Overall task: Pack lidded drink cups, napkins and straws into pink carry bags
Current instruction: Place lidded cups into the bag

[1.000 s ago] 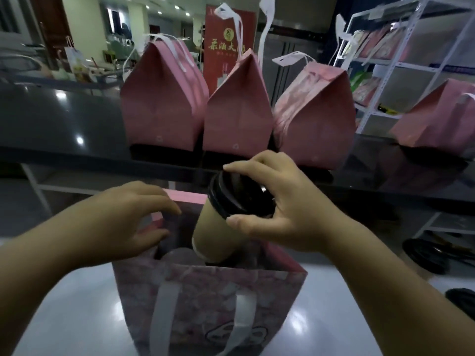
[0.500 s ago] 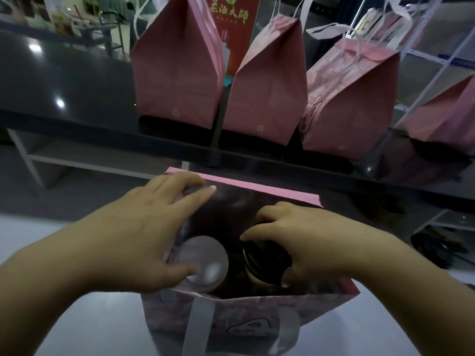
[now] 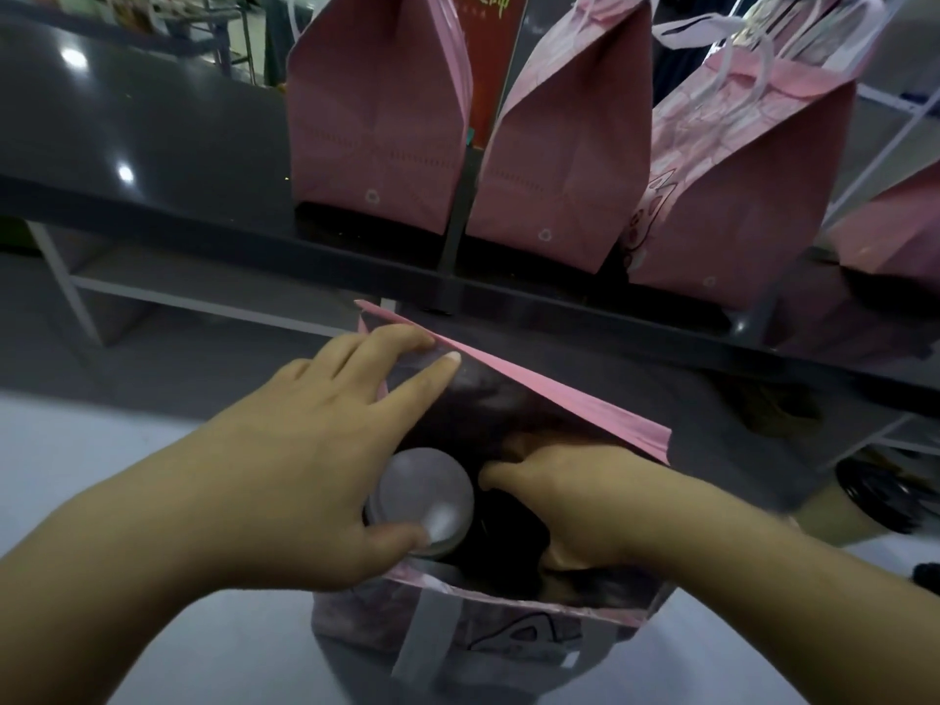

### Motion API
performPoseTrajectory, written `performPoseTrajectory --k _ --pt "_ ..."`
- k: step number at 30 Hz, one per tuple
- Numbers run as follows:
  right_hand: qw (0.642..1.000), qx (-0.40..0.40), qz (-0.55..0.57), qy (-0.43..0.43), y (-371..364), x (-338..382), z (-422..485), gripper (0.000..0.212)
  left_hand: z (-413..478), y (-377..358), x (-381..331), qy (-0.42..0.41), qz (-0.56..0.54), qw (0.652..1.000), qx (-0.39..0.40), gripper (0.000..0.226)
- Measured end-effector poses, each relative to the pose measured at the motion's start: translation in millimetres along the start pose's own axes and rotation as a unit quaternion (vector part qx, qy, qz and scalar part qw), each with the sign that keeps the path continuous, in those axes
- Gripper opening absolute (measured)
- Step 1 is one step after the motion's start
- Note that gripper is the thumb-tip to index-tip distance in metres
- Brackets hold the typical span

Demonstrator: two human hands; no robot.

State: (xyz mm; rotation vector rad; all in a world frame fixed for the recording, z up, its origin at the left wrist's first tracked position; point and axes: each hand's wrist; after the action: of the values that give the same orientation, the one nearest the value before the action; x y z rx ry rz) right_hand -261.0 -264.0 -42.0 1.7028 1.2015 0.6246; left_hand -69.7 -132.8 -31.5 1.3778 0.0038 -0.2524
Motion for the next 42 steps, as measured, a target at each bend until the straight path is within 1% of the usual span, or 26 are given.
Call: performPoseTrajectory --k 8,13,15,17,19,21,24,26,29,32,35,37,42 --pt "1.000 0.015 -0.001 0.003 -16.0 0.2 7.3 0.063 6.1 -1.1 -1.1 0.008 0.006 1.000 0.004 0.105" --pt "0.999 0.009 0.030 0.013 -6.7 -4.6 0.0 0.071 8.8 4.1 -2.1 -0.002 -0.036 0.999 -0.020 0.102" --pt "0.999 -0.021 0.030 0.017 4.5 -5.0 -8.9 0.071 9.2 7.5 -0.8 -0.003 -0.034 0.999 -0.028 0.097" --pt "0.997 -0.075 0.013 0.021 16.7 -4.7 -20.5 0.063 10.9 11.2 0.8 0.003 -0.020 0.999 -0.028 0.094" --pt "0.991 -0.131 0.021 0.021 28.4 -4.8 -37.2 0.052 13.7 16.6 -0.8 0.009 0.014 0.999 -0.035 0.088" --pt "0.982 -0.186 0.038 0.017 37.6 -6.5 -59.9 0.043 18.3 23.2 -7.3 0.002 0.039 0.998 -0.059 0.075" --pt "0.963 -0.262 0.064 0.005 42.3 -13.7 -99.5 0.038 27.0 30.8 -27.7 -0.030 0.033 0.993 -0.108 0.057" --pt "0.950 -0.302 0.073 -0.010 37.2 -22.9 -127.9 0.035 34.9 33.3 -51.6 -0.054 0.024 0.989 -0.137 0.044" --pt "0.938 -0.333 0.083 -0.042 16.9 -43.0 -172.5 0.036 48.2 31.1 -101.7 -0.076 -0.008 0.985 -0.155 0.044" --pt "0.928 -0.349 0.105 -0.082 -17.1 -67.6 -220.3 0.038 63.1 15.4 -161.8 -0.093 -0.029 0.985 -0.144 0.045" --pt "0.925 -0.342 0.102 -0.129 -59.1 -97.0 -266.9 0.040 80.2 -10.2 -227.4 -0.094 -0.049 0.984 -0.141 0.040" --pt "0.924 -0.331 0.103 -0.162 -88.9 -117.9 -296.8 0.041 92.1 -30.6 -271.1 -0.094 -0.073 0.985 -0.126 0.037" --pt "0.916 -0.293 0.135 -0.241 -163.7 -167.0 -364.6 0.031 119.4 -83.2 -367.4 -0.105 -0.114 0.984 -0.087 0.032"
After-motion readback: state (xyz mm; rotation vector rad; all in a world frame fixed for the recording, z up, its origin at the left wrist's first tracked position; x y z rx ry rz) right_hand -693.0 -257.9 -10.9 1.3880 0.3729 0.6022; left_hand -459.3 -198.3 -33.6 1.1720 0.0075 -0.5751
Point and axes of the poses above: each hand's wrist, its own z-axis towards the middle knuckle, its own y-axis out of the back of the hand, x = y × z, and after that the axes turned 1 degree about y, right-handed
